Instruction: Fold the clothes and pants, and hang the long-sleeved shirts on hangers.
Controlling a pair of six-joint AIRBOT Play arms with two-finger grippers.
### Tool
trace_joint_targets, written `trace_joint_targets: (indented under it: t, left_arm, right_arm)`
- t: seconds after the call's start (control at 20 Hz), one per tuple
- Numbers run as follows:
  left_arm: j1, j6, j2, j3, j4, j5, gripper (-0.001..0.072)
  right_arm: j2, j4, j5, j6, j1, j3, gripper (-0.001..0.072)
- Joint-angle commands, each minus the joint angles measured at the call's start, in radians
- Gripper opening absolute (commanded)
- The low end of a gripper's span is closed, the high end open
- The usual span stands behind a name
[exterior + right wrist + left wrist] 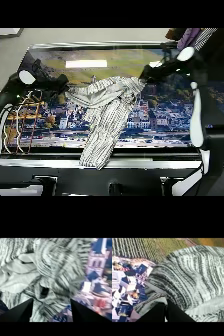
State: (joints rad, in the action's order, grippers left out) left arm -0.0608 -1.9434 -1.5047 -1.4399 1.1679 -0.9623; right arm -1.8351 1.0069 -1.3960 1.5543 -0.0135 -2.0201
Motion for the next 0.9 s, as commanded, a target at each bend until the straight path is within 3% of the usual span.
trace_joint_targets:
  t: [0.0, 0.1, 0.2, 0.25, 0.4, 0.55, 0.85]
  left_arm:
    - [0.063, 0.060, 0.014, -0.008, -0.002, -0.078, 0.0206]
    - [0.091, 0.069, 0.020, -0.008, -0.001, -0.147, 0.0477]
    - [0.102, 0.106, 0.022, -0.007, 0.000, -0.196, 0.0645]
    - [0.103, 0.113, 0.024, -0.006, 0.003, -0.213, 0.0689]
    - [0.097, 0.138, 0.072, 0.063, 0.003, -0.232, 0.0689]
    - [0.097, 0.144, 0.201, 0.264, 0.001, -0.187, 0.0689]
    - [0.096, 0.307, 0.326, 0.546, -0.164, -0.171, 0.0689]
  right_arm:
    - [0.090, 0.028, -0.102, -0.056, -0.135, 0.020, 0.0561]
    - [0.140, 0.013, -0.117, -0.046, -0.216, 0.112, 0.0566]
    - [0.174, -0.034, -0.089, -0.047, -0.240, 0.263, 0.0570]
    - [0.177, -0.074, -0.066, -0.048, -0.233, 0.341, 0.0570]
    - [0.175, -0.130, 0.110, -0.061, -0.158, 0.539, 0.0568]
    - [0.140, -0.133, 0.266, -0.069, -0.060, 0.603, 0.0569]
    - [0.026, -0.218, 0.420, -0.075, 0.065, 0.603, 0.0568]
